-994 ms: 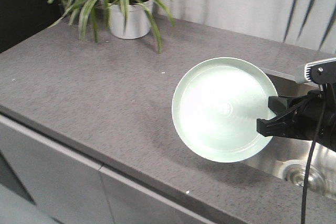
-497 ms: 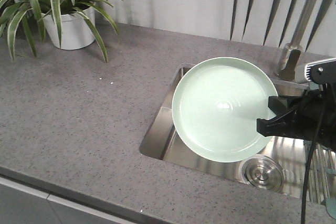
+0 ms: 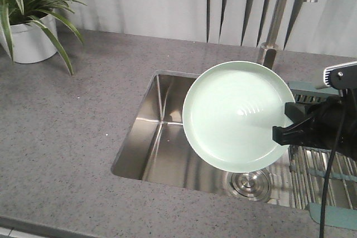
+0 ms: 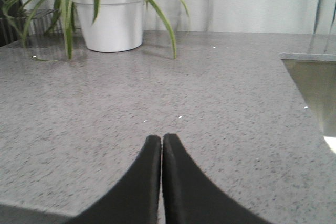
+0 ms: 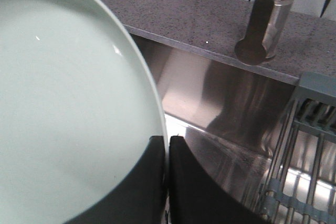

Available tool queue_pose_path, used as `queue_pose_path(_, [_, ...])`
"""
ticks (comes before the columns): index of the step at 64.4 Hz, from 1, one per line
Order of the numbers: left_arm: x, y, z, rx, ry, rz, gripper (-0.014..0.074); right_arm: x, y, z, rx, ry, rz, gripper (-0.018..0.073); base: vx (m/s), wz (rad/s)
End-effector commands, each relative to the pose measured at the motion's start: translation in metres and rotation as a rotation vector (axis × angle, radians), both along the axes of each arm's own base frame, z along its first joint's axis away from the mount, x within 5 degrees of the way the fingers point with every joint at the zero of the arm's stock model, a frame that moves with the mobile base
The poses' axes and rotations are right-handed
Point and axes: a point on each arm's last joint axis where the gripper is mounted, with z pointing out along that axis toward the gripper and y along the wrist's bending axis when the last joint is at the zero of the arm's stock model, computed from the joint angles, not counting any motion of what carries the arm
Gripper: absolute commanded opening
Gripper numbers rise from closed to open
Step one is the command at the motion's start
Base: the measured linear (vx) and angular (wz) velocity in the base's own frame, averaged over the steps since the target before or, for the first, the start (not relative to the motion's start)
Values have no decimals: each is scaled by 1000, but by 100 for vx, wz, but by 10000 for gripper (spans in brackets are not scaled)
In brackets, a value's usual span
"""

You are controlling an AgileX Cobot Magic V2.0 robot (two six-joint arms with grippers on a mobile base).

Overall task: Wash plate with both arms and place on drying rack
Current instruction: 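Drive up to the steel sink holding the plate above it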

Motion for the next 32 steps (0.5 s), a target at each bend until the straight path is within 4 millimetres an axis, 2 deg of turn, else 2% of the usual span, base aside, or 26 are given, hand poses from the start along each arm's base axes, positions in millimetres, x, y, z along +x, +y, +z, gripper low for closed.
queue_pose_path(1, [0,0,2,-8,-72,1,-5,2,-3,19,16,-111,-31,-9,3,-22])
queue_pose_path(32, [0,0,2,-8,-72,1,-5,2,-3,19,16,-111,-31,-9,3,-23])
